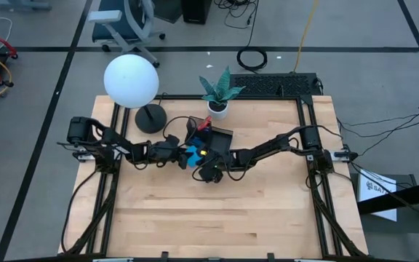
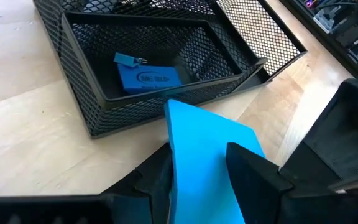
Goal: Pick and place office supplies into organizer
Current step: Put the blue sticky notes into the desk organizer
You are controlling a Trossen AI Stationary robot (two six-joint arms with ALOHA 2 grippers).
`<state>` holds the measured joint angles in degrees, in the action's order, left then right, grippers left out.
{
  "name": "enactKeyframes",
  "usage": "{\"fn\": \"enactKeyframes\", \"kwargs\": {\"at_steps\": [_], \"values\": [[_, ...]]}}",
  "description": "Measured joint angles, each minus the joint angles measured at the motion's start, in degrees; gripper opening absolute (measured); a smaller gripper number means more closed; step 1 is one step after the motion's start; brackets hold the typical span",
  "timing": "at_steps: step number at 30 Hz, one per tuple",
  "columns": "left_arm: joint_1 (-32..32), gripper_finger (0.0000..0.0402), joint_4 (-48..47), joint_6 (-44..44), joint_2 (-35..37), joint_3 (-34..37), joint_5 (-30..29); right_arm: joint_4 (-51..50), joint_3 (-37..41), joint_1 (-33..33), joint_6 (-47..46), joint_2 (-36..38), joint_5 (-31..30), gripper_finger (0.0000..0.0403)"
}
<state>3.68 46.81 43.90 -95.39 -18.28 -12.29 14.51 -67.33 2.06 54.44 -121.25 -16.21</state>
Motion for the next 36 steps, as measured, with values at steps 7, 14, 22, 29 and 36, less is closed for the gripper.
{"fn": "enactKeyframes", "kwargs": {"at_steps": [7, 14, 22, 29, 36], "values": [[-0.07, 0.0154, -0.02, -0.60, 0.07, 0.00, 0.61, -3.75, 0.30, 0.13, -1.54, 4.06, -0.67, 0.0000], [-0.07, 0.0154, -0.20, -0.68, 0.07, 0.00, 0.66, -5.95, 0.23, 0.25, -3.17, 6.35, -0.51, 0.0000], [-0.07, 0.0154, 0.07, -1.35, 0.07, 0.00, 0.29, -5.78, 0.22, 0.25, -3.34, 6.36, -0.34, 0.0000], [-0.11, 0.0144, 2.01, -2.21, 0.07, 0.00, 0.24, -5.41, 0.20, 0.27, -3.81, 6.38, -0.11, 0.0000], [-0.57, 0.0038, 3.02, -4.40, 0.07, -0.02, 0.31, -5.34, 0.11, 0.27, -3.16, 6.45, -0.22, 0.0000]]}}
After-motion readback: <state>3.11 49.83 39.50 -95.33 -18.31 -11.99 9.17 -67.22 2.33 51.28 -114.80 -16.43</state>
